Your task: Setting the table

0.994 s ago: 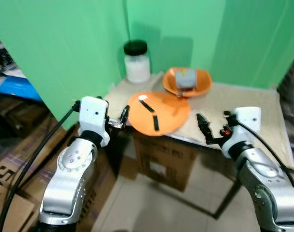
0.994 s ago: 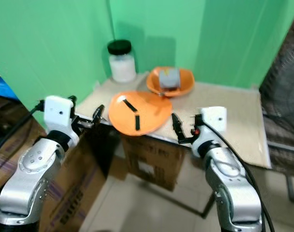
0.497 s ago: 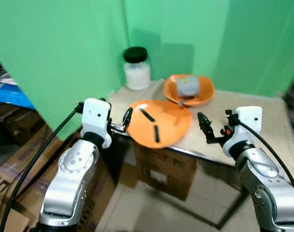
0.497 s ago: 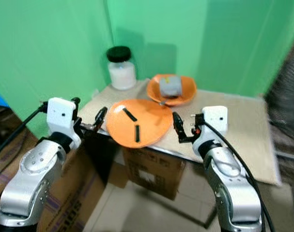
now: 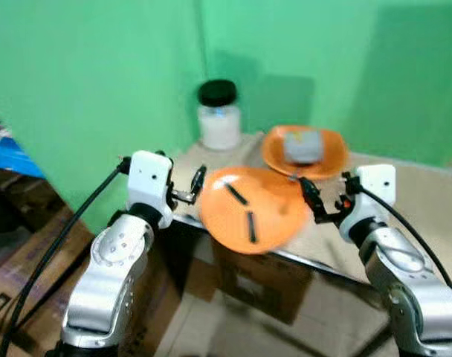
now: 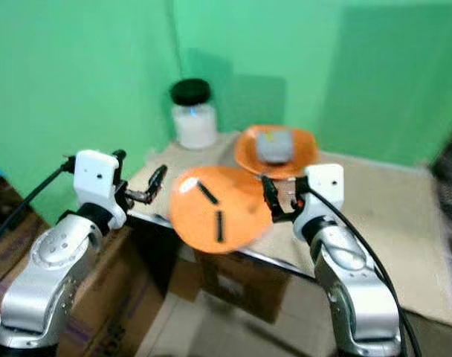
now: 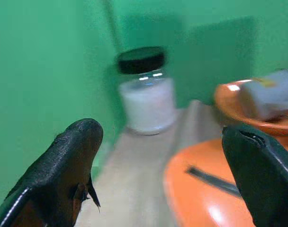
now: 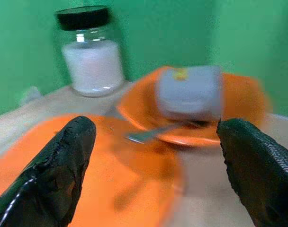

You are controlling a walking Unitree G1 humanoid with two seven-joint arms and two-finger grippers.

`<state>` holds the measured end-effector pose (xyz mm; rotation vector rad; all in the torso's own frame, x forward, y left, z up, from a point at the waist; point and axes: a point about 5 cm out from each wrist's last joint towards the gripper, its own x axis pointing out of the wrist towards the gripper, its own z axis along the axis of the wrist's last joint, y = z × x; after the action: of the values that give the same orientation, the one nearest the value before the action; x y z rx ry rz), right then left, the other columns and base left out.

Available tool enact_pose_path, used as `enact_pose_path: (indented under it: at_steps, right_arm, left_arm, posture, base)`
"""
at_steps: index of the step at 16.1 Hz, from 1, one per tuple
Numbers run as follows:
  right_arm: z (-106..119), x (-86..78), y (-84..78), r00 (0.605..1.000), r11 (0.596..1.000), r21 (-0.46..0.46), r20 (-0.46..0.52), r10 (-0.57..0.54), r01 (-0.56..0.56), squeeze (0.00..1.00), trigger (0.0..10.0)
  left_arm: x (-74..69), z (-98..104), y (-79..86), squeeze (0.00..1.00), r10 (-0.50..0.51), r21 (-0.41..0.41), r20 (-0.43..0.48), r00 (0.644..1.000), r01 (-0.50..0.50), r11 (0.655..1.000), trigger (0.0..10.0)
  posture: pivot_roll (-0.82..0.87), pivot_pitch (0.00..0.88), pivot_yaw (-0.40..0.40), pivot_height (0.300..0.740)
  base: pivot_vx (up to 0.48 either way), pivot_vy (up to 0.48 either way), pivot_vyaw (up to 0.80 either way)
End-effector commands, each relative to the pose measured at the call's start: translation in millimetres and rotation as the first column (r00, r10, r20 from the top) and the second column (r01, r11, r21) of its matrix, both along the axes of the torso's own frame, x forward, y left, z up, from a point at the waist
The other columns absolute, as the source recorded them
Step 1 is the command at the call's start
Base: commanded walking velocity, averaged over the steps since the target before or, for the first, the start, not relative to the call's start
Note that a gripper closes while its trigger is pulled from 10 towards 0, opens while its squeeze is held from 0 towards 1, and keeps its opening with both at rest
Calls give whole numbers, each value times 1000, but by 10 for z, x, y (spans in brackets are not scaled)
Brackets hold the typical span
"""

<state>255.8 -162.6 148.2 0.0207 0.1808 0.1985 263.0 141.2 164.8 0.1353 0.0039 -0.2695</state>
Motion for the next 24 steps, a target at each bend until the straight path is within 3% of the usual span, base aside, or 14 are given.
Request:
enact_pose_path:
  at_steps: [1, 6, 9, 11, 12, 13, 19, 23, 24]
  right_arm:
    - [2, 21, 56, 999, 999, 5, -14, 35, -35, 0, 10000]
    - [-139, 85, -100, 976, 994, 2, -190, 108, -110, 0, 10000]
    - [-215, 204, -156, 957, 992, 26, -261, 128, -126, 0, 10000]
    - [-247, 296, -227, 946, 990, 37, -295, 138, -133, 0, 10000]
    - [-250, 329, -263, 942, 990, 52, -304, 139, -129, 400, 10000]
    - [-254, 364, -283, 935, 986, 86, -315, 161, -141, 1000, 10000]
    - [-401, 457, -360, 905, 985, 86, -390, 169, -147, 1000, 10000]
    - [-462, 527, -366, 891, 986, 133, -428, 152, -104, 1000, 10000]
    - [-487, 538, -352, 876, 983, 147, -452, 166, -111, 635, 10000]
  left_arm:
    - [17, 23, 42, 0, 10, 8, 4, 1000, -10, 1000, 10000]
    - [32, -157, 39, 0, -106, 83, -73, 992, 112, 990, 10000]
    - [65, -315, 63, 0, -207, 135, -133, 969, 224, 965, 10000]
    - [111, -423, 26, 0, -309, 154, -177, 934, 337, 929, 10000]
    - [132, -448, -4, 0, -347, 153, -194, 918, 378, 913, 10000]
    - [185, -508, -23, 0, -374, 156, -209, 904, 408, 899, 10000]
    - [370, -796, -105, 0, -389, 185, -254, 886, 439, 879, 10000]
    - [365, -909, -116, 0, -401, 229, -274, 874, 465, 855, 10000]
    - [360, -921, -115, 0, -409, 230, -270, 872, 471, 852, 10000]
  posture:
    - [73, 0, 64, 740]
    - [62, 0, 55, 740]
    - [57, 0, 41, 740]
    - [59, 0, 33, 740]
    - [55, 0, 24, 740]
    - [51, 0, 27, 740]
    - [4, 0, 41, 740]
    - [-3, 0, 41, 740]
    - [-2, 0, 40, 740]
  base:
    - [315, 0, 0]
    - [61, 0, 0]
    - [0, 0, 0]
    - [0, 0, 0]
    - [0, 0, 0]
    - [0, 0, 0]
    - [0, 0, 0]
    - [0, 0, 0]
    - [0, 0, 0]
